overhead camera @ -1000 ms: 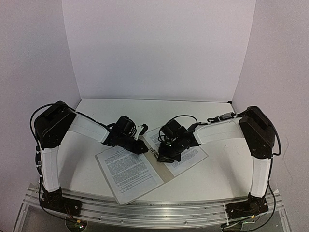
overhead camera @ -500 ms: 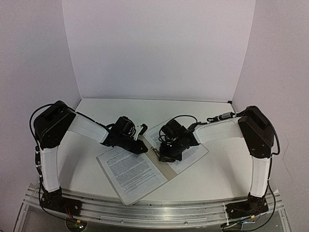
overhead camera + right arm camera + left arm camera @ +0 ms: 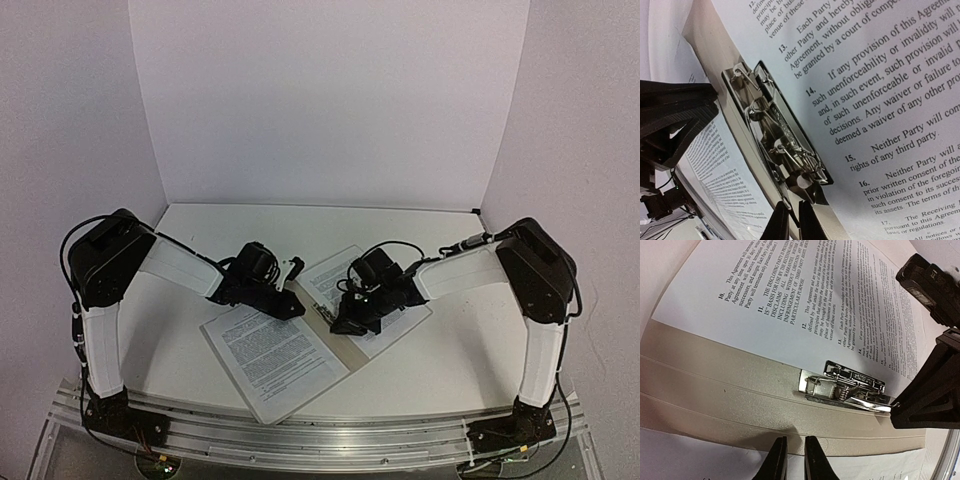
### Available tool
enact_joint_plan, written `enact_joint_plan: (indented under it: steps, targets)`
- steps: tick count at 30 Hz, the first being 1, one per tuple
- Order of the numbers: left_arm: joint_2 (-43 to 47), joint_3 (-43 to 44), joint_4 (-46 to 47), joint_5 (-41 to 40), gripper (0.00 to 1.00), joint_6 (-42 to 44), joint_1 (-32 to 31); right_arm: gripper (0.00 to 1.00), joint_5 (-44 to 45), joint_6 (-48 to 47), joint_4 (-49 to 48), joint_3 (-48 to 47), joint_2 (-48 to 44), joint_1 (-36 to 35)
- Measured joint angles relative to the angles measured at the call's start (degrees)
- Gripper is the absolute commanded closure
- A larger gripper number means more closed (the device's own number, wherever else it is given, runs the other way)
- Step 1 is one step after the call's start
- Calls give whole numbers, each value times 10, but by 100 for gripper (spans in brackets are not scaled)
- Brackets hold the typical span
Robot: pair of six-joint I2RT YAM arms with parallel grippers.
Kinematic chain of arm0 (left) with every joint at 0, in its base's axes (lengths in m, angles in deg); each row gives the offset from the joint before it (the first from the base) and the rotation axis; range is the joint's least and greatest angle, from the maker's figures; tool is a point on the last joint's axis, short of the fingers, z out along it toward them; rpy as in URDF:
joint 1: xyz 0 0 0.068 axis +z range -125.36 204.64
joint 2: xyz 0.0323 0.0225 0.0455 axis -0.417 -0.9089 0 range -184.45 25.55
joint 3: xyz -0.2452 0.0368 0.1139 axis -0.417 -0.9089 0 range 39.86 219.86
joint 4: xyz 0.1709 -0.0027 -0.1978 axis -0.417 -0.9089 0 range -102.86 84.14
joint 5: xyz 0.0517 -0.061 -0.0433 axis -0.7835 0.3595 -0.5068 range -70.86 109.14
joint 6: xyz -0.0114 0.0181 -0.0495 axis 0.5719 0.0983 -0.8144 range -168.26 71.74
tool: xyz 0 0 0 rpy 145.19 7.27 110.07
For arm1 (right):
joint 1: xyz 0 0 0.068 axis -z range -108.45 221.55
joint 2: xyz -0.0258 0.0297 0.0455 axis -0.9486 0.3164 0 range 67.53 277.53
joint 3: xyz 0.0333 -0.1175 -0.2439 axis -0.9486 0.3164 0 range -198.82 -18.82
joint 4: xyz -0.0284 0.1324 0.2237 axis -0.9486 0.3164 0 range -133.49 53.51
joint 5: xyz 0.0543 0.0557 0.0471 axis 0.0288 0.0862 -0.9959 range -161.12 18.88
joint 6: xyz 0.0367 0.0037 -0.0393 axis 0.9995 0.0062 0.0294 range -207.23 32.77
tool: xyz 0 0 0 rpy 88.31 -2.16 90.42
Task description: Put the files into the folder
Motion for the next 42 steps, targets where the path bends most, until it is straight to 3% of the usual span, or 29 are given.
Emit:
enact_joint_plan:
  steps: [6, 11, 18, 21, 24, 42]
  targets:
    - [0, 0, 1, 0, 86, 0, 0, 100, -75, 12, -96, 57, -6, 28]
    - [0, 0, 2, 1, 86, 0, 0, 89, -118, 30, -152, 96, -12, 51]
    - [0, 0, 2, 2, 86, 0, 0, 83, -140, 70, -176, 113, -11, 63]
    - [0, 0, 2, 2, 87, 0, 1, 88, -149, 86, -198, 125, -11, 67]
    - [0, 0, 1, 3, 86, 0, 2, 100, -159, 108, -228, 142, -11, 74]
    - [0, 0, -3, 14, 87, 0, 8, 100, -245, 155, -338, 175, 23, 101]
